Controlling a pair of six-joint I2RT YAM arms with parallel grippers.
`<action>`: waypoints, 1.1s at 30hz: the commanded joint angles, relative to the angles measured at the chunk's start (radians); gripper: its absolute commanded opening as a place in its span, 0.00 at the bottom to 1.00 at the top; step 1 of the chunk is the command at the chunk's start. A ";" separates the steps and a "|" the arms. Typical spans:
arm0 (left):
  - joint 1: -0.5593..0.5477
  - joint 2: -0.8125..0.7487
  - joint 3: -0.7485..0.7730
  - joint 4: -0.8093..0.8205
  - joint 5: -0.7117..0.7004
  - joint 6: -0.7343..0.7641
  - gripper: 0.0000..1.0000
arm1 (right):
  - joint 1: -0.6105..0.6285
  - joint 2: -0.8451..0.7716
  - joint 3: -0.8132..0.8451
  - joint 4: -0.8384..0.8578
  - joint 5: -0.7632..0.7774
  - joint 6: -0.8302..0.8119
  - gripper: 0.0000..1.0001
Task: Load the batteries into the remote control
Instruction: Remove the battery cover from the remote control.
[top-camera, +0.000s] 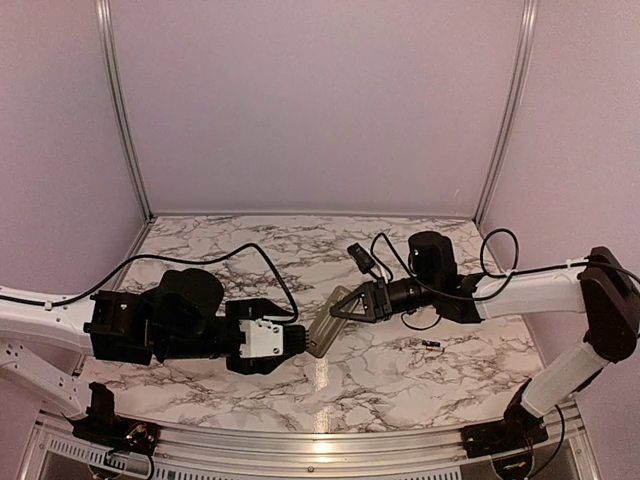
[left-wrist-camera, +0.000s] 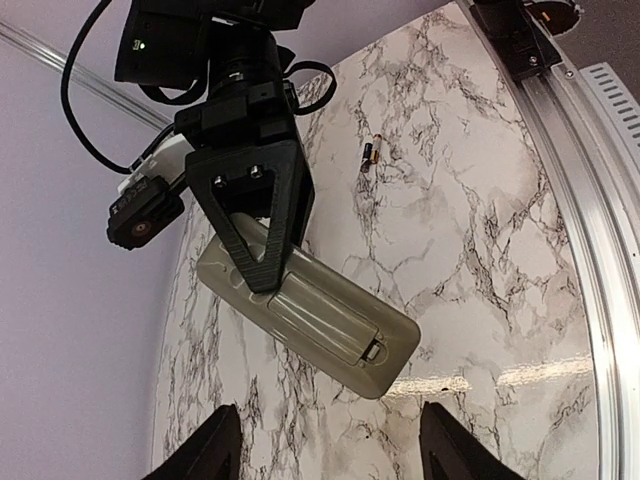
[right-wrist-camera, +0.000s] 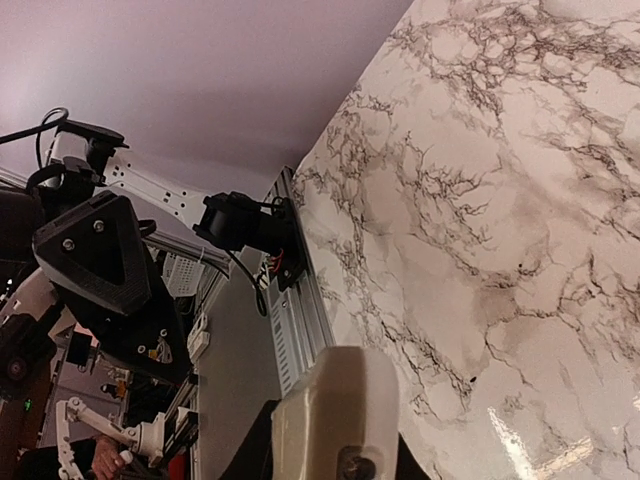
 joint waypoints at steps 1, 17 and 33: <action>-0.023 0.042 -0.003 -0.043 0.009 0.098 0.59 | 0.020 0.032 0.059 -0.020 -0.043 0.008 0.00; -0.044 0.101 -0.001 -0.039 0.026 0.128 0.37 | 0.087 0.095 0.109 -0.034 -0.071 0.006 0.00; -0.054 0.130 0.003 -0.075 -0.002 0.133 0.40 | 0.117 0.117 0.136 -0.041 -0.111 0.001 0.00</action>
